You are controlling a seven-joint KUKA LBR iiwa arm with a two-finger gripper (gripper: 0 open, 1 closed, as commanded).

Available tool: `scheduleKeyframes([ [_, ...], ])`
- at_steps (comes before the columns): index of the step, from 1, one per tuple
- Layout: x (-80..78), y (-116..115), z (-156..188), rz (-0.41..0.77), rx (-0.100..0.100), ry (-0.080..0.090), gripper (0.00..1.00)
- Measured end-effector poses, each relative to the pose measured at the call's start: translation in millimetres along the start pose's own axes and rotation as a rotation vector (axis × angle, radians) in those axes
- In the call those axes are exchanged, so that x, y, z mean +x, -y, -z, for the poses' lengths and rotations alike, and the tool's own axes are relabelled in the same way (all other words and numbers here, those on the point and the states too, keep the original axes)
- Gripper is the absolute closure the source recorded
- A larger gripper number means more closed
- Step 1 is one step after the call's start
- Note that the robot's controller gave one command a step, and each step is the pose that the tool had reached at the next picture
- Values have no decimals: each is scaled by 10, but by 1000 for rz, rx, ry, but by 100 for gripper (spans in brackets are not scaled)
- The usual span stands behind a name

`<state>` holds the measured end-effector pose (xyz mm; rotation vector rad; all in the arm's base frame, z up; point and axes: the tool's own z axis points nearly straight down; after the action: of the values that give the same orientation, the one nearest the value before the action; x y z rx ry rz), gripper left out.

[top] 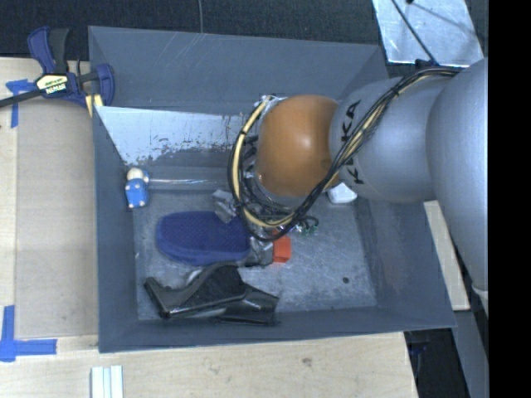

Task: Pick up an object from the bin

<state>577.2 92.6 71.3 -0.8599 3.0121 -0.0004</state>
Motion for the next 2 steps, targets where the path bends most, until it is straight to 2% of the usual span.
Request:
scheduleKeyframes([
  [1, -10, 8, 33, -2, 1, 3, 100],
  [2, 8, -154, 1817, 21, 2, 3, 100],
])
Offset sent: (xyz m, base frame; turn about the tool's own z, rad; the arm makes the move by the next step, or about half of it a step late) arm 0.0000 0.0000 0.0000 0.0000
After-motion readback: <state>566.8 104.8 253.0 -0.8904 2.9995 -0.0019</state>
